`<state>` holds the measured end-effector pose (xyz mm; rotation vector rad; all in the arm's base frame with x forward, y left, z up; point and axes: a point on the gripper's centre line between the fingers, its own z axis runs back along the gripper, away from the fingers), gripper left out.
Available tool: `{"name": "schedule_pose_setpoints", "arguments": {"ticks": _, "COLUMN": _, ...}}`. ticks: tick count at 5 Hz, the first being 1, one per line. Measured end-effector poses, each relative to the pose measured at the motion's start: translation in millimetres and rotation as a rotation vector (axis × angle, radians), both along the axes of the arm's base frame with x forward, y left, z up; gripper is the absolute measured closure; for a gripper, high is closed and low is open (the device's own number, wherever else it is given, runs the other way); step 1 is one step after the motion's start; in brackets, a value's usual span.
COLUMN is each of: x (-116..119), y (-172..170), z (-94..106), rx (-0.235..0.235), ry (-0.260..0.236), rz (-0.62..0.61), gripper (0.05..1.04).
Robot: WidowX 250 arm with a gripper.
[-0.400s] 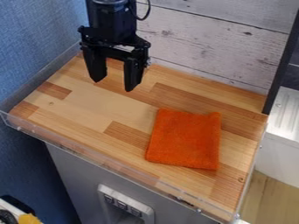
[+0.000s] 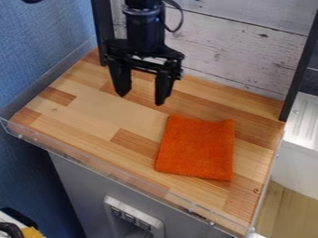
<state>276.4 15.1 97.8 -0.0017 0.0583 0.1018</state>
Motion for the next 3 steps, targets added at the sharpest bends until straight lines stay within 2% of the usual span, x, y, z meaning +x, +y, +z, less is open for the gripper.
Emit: {"name": "schedule_pose_setpoints", "arguments": {"ticks": 3, "x": 16.9, "y": -40.8, "z": -1.4, "rx": 0.010, "ry": -0.072, "rz": 0.182, "gripper": 0.085}}
